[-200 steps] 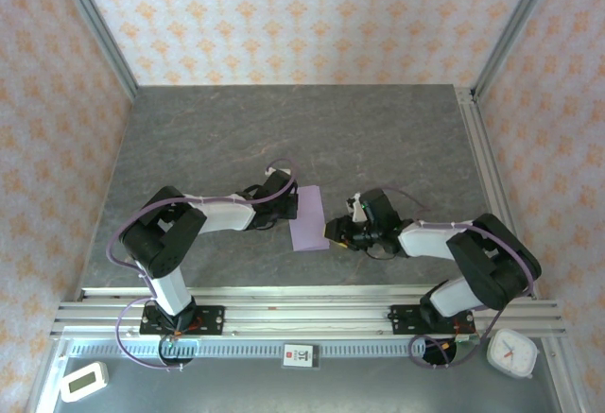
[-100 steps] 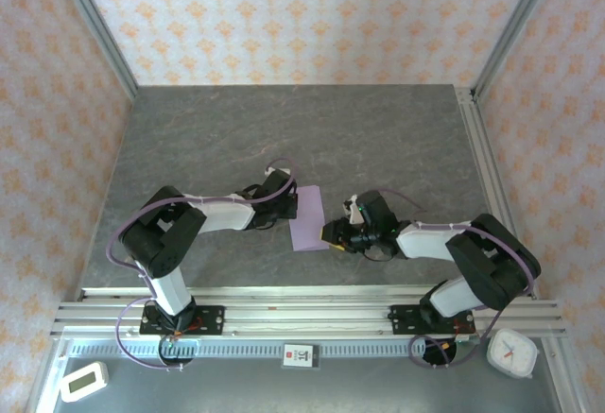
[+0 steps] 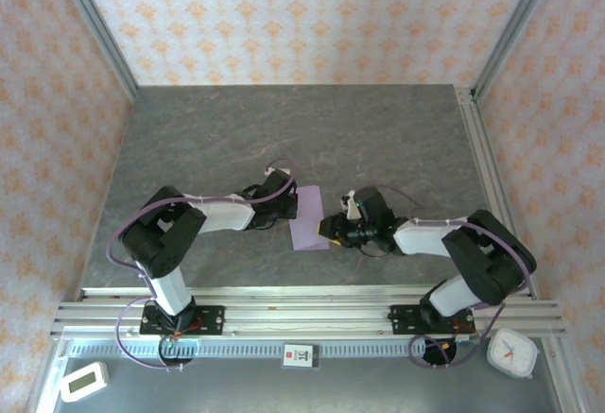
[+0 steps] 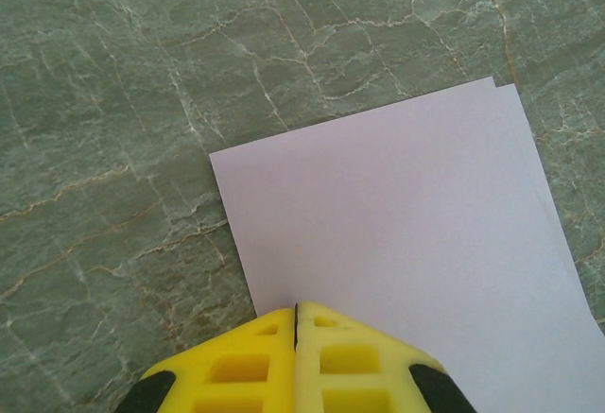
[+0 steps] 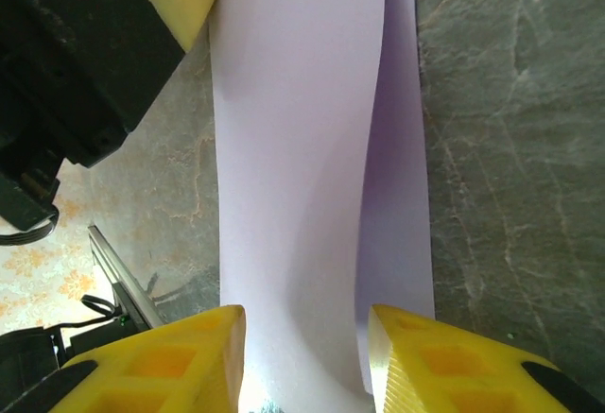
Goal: Fold a paper plane with a square sheet of paper (pick it up from the middle)
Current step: Fold the triangle a second time at the center of the table.
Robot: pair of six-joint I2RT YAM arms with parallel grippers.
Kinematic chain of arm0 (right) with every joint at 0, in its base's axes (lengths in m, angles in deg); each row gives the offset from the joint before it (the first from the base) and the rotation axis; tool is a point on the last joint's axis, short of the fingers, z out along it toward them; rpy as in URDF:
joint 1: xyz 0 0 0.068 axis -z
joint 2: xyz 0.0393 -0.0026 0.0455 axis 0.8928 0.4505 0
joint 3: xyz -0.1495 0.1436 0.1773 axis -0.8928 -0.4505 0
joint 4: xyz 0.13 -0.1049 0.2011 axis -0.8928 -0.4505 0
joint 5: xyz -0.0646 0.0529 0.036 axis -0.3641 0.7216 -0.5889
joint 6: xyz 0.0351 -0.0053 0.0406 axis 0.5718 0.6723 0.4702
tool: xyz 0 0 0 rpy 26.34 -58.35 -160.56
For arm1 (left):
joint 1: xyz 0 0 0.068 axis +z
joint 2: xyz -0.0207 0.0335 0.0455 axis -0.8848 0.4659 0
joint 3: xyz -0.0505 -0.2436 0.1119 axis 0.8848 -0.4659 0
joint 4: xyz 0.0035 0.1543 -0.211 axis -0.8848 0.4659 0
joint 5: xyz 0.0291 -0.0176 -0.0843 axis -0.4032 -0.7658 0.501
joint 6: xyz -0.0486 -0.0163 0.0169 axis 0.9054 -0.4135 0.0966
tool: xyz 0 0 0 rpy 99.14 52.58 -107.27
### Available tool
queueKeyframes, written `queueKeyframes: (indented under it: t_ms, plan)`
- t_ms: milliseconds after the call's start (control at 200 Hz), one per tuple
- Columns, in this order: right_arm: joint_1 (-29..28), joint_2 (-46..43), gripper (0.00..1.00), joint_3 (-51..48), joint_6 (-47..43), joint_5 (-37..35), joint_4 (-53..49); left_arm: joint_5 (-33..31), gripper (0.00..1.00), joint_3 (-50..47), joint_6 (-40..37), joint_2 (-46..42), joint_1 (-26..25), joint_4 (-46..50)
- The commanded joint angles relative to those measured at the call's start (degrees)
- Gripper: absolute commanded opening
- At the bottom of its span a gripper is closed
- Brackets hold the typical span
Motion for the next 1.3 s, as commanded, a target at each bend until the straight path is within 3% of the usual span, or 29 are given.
queueKeyframes:
  t_ms: [0,245,676,1036,1291]
  plan:
    - [-0.27,1.61,0.38,1.38,0.31,-0.65,2.21,2.01,0.00,-2.22,-0.12,1.77,-0.03,4.30]
    - [0.43,3.40,0.32,3.13,-0.09,-0.36,2.77,1.92,0.00,-2.48,-0.20,1.51,-0.03,4.29]
    - [3.21,0.51,0.33,2.47,-3.23,2.07,2.10,2.21,0.00,-2.67,-0.29,1.52,0.02,3.78]
    - [3.51,4.73,0.32,3.12,-2.15,4.14,5.61,2.27,0.00,-2.82,-0.29,1.51,-0.03,3.87]
    - [3.86,7.21,0.20,4.61,-2.49,3.51,5.60,2.14,0.00,-2.58,-0.59,0.98,-0.03,3.90]
